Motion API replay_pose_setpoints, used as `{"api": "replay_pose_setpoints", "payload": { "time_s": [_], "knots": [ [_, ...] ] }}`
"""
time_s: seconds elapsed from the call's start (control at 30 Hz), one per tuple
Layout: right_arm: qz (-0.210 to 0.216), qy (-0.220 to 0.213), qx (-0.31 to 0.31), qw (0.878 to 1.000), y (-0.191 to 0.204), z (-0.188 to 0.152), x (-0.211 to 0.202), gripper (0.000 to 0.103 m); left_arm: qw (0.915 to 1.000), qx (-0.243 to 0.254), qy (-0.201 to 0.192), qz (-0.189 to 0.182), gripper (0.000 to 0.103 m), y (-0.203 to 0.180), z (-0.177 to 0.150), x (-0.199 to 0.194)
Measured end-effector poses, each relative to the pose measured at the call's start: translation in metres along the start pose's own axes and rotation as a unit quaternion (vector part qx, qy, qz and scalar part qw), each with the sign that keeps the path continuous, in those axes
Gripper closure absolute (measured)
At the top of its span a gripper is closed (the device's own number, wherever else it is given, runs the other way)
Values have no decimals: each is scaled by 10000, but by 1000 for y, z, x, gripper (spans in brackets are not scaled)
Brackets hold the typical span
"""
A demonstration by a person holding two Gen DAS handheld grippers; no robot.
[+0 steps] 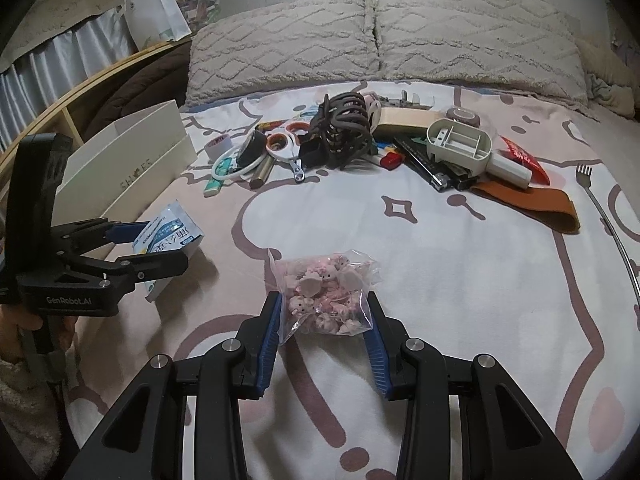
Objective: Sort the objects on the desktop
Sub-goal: 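Close the left tool on the white medicine sachet while the right tool holds the candy bag, then carry the sachet and candy bag over the shoe box with both tools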
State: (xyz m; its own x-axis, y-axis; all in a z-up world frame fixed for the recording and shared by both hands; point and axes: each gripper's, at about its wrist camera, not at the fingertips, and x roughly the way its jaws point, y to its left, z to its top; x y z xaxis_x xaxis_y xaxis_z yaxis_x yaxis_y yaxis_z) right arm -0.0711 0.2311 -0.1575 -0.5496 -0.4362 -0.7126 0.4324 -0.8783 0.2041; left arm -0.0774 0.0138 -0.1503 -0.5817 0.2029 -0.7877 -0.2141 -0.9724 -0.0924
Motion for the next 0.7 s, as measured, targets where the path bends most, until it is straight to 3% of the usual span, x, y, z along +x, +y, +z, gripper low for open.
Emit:
{"api": "replay_pose_setpoints", "payload": {
  "time_s": [0.7],
  "knots": [
    [-107, -476, -210, 9986, 23, 15, -28, 63, 9979, -159, -620, -110, 23, 6, 13, -46]
  ]
}}
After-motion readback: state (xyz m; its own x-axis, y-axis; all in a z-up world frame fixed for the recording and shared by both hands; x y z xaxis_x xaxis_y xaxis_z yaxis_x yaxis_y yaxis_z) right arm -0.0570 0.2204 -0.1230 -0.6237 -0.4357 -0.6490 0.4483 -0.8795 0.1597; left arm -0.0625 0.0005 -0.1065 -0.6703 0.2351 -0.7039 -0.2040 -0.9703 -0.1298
